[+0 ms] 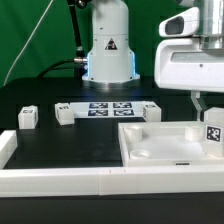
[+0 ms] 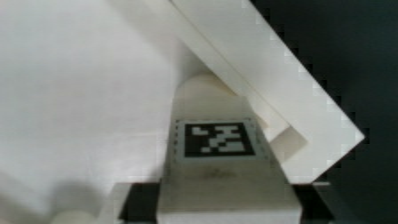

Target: Assemble one leg

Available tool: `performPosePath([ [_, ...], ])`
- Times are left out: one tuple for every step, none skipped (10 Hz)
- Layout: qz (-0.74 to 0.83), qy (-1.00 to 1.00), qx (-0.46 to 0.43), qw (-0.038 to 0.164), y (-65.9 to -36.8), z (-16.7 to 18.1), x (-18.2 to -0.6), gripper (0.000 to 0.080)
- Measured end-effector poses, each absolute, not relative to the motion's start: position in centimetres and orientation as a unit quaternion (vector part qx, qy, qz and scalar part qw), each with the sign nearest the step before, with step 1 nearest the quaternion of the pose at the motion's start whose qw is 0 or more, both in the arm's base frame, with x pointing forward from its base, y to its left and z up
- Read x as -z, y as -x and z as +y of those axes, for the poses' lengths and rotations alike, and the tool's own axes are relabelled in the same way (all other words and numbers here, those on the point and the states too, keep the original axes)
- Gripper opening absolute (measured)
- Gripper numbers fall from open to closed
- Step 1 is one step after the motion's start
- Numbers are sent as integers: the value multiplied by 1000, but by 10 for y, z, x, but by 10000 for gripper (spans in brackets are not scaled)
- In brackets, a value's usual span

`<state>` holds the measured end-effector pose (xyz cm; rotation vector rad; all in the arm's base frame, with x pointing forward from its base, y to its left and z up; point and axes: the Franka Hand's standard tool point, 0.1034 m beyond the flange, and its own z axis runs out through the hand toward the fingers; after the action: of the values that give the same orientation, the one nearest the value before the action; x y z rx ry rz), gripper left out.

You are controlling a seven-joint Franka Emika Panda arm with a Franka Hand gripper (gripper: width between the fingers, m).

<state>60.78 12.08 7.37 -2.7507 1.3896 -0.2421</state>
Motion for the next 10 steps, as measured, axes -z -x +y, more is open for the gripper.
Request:
performPosePath([
  [502,861,78,29,-609,121,-74,291],
  [526,846,77,32,-609,120,-74,291],
  [567,820,72,39,-609,119,-74,291],
  [591,803,70,42,-610,118,-75,292],
  [595,800,70,43,-610,116,-75,292],
  [622,779,66,48,-610,117,-75,292],
  [628,774,65,49,-610,118,-75,292],
  [616,784,66,48,-610,118,-75,382],
  [600,796,67,47,-610,118,-75,518],
  [570,818,69,44,-610,118,-75,518],
])
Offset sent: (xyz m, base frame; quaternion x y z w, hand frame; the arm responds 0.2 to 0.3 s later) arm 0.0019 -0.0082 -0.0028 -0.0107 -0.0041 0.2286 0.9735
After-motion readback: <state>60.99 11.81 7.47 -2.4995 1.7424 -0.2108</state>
